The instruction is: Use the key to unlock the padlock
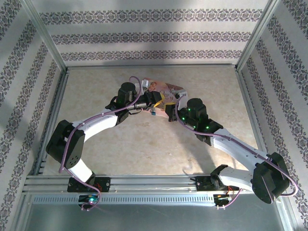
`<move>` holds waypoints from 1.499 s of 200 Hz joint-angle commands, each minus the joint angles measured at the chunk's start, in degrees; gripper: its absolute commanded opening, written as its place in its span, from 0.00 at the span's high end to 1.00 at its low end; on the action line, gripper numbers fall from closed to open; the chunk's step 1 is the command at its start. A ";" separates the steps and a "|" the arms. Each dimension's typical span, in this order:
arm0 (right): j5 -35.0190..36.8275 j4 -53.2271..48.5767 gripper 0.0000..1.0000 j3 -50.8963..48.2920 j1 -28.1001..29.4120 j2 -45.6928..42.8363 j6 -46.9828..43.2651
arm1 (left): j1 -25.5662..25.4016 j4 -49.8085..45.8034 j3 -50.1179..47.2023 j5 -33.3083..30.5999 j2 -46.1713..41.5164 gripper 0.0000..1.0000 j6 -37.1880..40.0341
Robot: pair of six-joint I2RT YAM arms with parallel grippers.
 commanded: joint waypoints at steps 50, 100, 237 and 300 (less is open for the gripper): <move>1.63 3.08 1.00 1.79 -0.23 0.64 1.81 | -0.88 1.14 1.58 1.04 0.25 0.86 1.50; 0.10 2.74 1.00 1.79 -0.85 0.23 2.52 | -0.86 -0.08 0.84 -0.55 -1.62 1.00 4.98; -37.57 21.31 0.32 6.09 -14.16 1.50 24.19 | 7.35 -8.92 3.96 9.43 -16.01 1.00 44.26; -38.92 27.24 0.33 8.86 -9.50 5.52 26.56 | 7.36 -6.97 4.40 11.83 -16.79 1.00 44.09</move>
